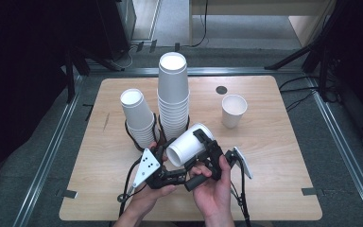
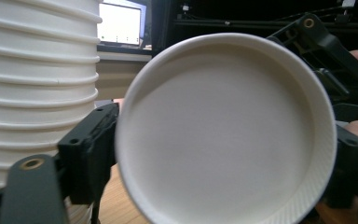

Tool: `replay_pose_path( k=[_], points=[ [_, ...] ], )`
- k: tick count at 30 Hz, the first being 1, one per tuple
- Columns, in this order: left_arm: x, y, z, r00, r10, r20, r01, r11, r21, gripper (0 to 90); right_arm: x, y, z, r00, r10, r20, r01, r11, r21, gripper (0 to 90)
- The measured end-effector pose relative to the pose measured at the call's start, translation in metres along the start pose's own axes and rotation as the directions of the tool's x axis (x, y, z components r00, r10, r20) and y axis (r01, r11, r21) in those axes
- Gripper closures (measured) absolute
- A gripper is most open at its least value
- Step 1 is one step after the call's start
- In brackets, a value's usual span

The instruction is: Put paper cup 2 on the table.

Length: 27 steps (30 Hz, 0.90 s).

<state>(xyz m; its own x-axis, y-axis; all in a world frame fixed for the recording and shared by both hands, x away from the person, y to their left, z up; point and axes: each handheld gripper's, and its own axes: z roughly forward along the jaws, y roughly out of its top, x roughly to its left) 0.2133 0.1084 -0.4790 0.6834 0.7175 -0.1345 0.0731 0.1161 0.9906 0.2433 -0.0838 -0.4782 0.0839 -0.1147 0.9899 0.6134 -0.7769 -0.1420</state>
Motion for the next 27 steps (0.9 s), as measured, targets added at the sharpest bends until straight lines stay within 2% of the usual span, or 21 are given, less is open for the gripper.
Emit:
replay_pose_path(
  k=[4, 27],
  points=[
    [0.002, 0.002, -0.002, 0.9999, -0.013, 0.002, 0.013, 0.9999, 0.001, 9.1, 0.001, 0.001, -0.001, 0.9997, -0.024, -0.001, 0.024, 0.9995, -0.019, 12.1],
    [0.002, 0.004, -0.002, 0.9997, -0.014, 0.021, 0.014, 0.9997, 0.02, 9.0, 0.007, 0.016, -0.007, 0.9982, -0.059, -0.011, 0.058, 0.9947, -0.085, 12.1]
  ],
)
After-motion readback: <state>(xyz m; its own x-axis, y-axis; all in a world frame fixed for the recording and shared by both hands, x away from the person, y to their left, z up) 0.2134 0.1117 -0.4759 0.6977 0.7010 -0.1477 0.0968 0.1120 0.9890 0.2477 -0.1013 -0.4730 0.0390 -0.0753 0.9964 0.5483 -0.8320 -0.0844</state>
